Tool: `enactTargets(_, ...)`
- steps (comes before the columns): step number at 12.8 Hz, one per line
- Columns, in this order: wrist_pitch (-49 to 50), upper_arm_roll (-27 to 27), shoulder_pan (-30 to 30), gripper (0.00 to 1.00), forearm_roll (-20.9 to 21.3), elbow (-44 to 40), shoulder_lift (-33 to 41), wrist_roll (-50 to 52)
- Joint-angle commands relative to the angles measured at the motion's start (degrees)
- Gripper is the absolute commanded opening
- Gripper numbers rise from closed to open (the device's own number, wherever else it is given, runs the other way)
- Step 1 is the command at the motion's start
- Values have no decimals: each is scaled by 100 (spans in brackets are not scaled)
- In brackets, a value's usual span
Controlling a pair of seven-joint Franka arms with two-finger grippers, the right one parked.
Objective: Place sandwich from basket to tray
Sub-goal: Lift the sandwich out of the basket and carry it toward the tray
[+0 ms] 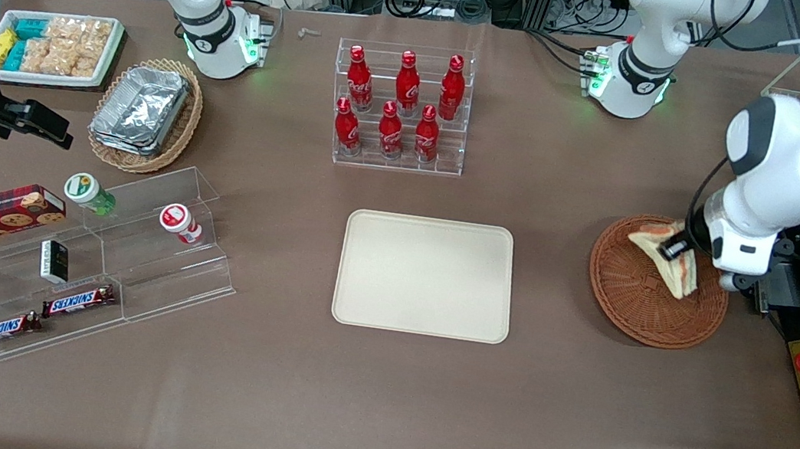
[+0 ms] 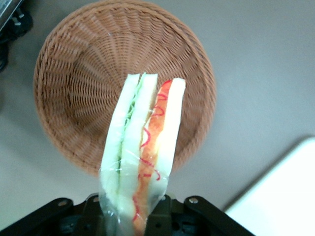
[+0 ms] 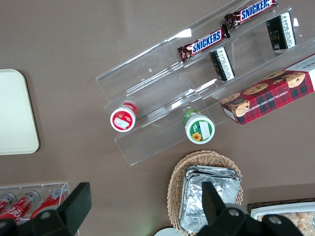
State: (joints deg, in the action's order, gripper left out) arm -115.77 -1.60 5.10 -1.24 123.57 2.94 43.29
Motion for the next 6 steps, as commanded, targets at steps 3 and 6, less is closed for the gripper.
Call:
enactTargets(3,608,-909,17,0,44,-651,-162,-492)
enactTargets(6,538,-1534,26,0,54,-659,-337,-848)
